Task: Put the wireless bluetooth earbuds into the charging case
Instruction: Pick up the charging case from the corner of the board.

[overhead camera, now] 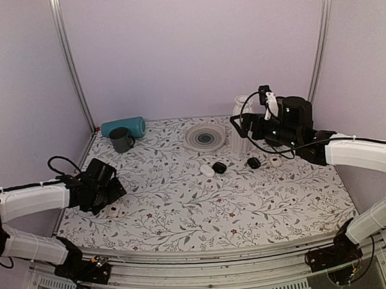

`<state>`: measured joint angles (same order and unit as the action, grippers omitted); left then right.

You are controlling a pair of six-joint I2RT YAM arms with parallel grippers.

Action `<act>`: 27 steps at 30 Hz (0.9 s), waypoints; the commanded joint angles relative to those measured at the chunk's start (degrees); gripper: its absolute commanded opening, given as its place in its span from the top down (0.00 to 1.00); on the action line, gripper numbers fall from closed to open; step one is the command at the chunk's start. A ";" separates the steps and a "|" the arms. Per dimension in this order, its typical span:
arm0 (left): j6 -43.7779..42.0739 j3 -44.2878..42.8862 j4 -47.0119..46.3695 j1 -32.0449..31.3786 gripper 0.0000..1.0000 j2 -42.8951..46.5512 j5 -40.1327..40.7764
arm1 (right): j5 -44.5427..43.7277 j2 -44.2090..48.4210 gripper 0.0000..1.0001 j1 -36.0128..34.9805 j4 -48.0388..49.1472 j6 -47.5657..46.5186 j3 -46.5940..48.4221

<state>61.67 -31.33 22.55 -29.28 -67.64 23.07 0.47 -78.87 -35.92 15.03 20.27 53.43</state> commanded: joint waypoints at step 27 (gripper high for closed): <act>11.59 -1.88 8.23 -4.59 0.15 -13.24 2.50 | 1.20 -0.23 0.01 0.16 1.78 -0.15 -1.48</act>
<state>69.08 -31.68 25.91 -32.21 -78.00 23.70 0.84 -78.87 -35.92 15.51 20.21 52.40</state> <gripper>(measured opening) 0.863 0.989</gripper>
